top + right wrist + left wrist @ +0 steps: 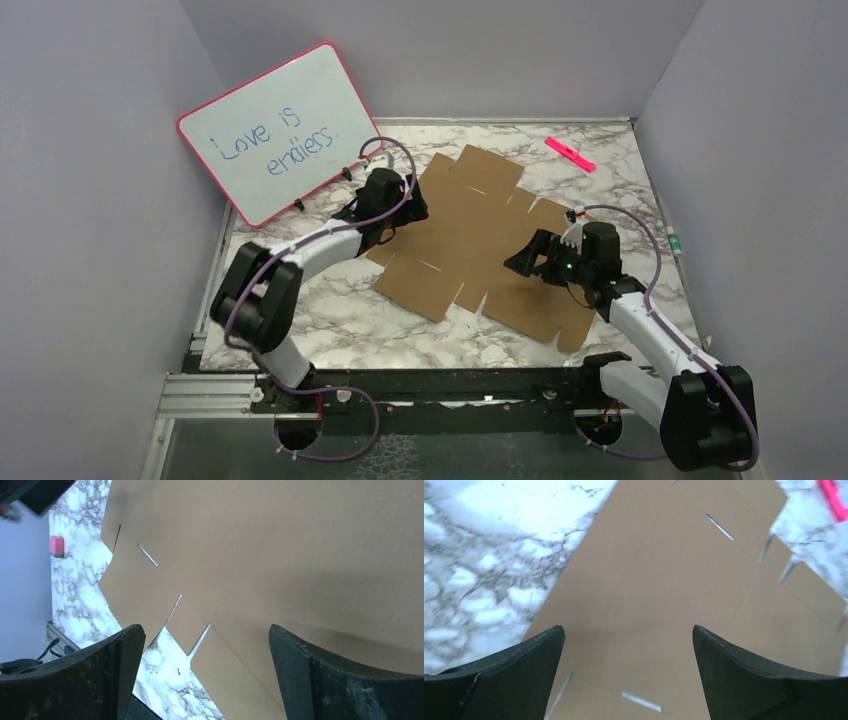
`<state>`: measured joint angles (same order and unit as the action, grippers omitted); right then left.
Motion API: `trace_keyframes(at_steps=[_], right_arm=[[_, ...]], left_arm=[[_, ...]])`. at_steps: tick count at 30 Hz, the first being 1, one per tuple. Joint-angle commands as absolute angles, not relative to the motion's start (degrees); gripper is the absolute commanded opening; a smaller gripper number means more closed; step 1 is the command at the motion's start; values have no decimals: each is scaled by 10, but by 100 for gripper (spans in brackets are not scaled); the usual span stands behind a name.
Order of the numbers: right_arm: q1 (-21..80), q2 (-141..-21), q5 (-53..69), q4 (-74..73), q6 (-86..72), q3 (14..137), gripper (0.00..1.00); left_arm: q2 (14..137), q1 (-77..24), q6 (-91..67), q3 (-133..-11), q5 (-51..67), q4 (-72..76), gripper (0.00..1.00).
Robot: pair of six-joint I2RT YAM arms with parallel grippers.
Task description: Fold the paper box
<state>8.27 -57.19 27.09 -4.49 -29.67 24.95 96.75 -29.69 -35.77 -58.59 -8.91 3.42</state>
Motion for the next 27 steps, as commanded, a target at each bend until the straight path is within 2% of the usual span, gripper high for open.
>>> trace_keyframes(at_steps=[1, 6, 11, 18, 25, 27], right_arm=[[86, -576, 249, -82, -266, 265, 100], [86, -591, 257, -71, -260, 265, 100], [86, -606, 264, -58, -255, 268, 100], [86, -622, 266, -47, -251, 273, 100], [86, -629, 271, -44, -248, 273, 100], [86, -627, 271, -45, -248, 272, 100]], left_arm=[[827, -301, -417, -486, -69, -32, 99], [682, -302, -506, -346, -58, -53, 97], [586, -302, -586, -267, -50, -68, 87], [564, -304, -663, -196, -38, -51, 77], [609, -304, -698, -166, -14, 24, 62], [616, -304, -713, -150, -10, 60, 55]])
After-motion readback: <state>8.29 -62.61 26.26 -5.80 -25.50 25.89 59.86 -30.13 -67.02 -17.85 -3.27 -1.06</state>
